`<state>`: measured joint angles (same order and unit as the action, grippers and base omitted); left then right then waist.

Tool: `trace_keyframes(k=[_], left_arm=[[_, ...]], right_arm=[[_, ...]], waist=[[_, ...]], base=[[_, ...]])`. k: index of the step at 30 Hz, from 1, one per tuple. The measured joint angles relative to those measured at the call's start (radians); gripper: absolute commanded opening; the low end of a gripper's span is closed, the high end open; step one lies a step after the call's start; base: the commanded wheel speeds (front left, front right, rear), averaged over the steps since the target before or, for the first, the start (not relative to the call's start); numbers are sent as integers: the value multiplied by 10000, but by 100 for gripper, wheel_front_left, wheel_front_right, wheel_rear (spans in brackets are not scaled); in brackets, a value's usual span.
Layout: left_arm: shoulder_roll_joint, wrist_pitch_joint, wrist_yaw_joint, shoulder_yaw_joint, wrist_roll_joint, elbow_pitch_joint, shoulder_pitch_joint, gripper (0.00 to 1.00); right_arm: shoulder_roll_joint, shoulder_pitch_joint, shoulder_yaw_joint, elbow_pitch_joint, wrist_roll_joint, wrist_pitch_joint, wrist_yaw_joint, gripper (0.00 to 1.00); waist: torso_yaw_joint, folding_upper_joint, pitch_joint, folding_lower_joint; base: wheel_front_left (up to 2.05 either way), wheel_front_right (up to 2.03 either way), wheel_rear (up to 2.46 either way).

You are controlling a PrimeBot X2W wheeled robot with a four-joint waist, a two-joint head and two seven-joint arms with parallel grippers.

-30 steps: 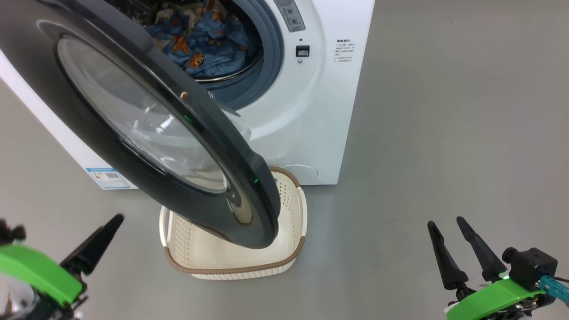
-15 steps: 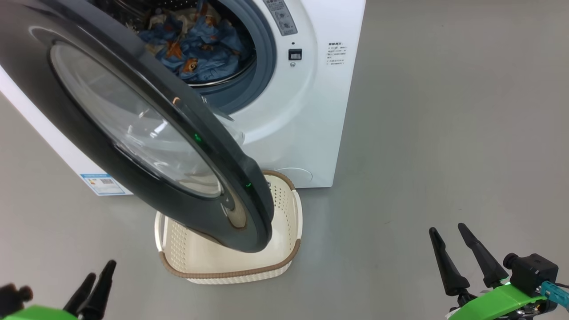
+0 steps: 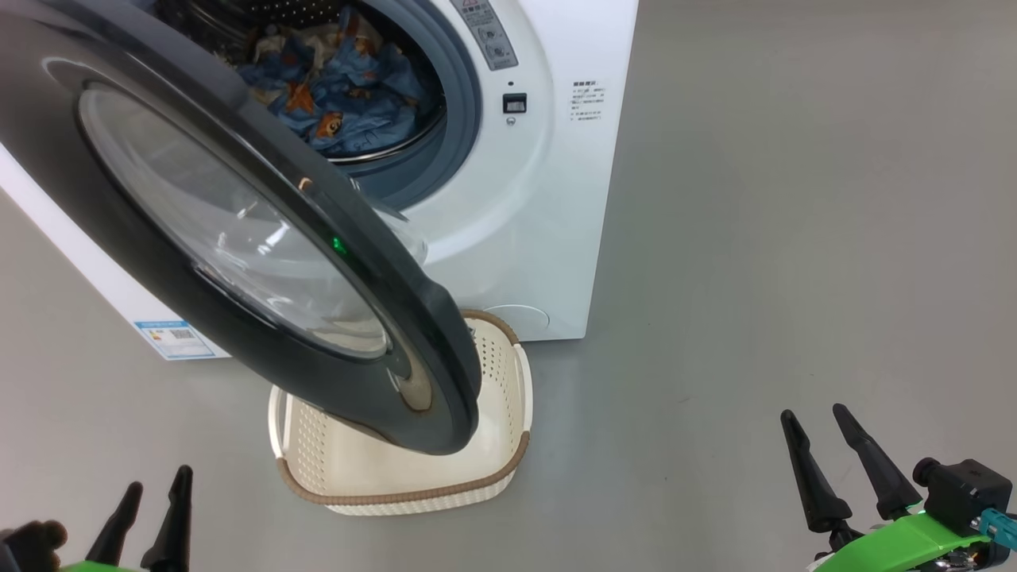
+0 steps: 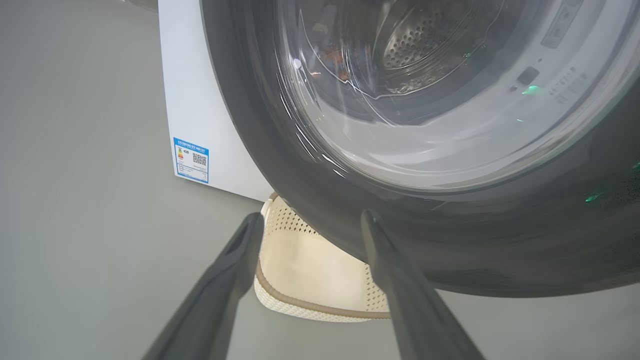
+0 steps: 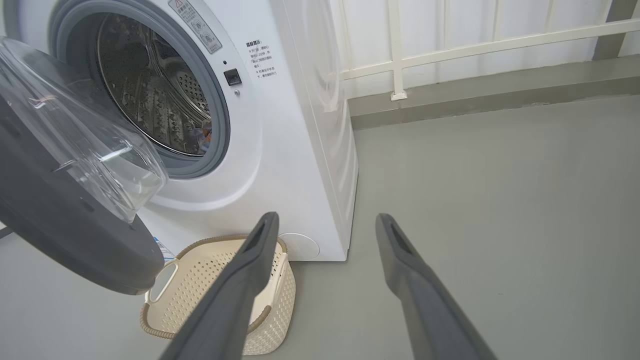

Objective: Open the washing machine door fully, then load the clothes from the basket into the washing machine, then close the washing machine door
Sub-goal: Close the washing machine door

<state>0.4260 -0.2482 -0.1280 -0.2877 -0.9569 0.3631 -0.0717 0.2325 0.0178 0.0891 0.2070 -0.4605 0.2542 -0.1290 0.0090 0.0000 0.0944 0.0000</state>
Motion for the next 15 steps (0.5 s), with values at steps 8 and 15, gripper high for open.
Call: trace_keyframes(k=[8,15], left_arm=[[-1160,-2,-2,1879,3170,-447,663,100],[-2046,-35,-2,2658,5423,-970,1097,100]], right_arm=[[0,-2,-54,-13,0,0,0,100],[4,-5,-92,-13,0,0,0,100]], waist=[[-81,0,-7,0],[-107,0,-31,0]], base=[[0,0,0],[0,0,0]])
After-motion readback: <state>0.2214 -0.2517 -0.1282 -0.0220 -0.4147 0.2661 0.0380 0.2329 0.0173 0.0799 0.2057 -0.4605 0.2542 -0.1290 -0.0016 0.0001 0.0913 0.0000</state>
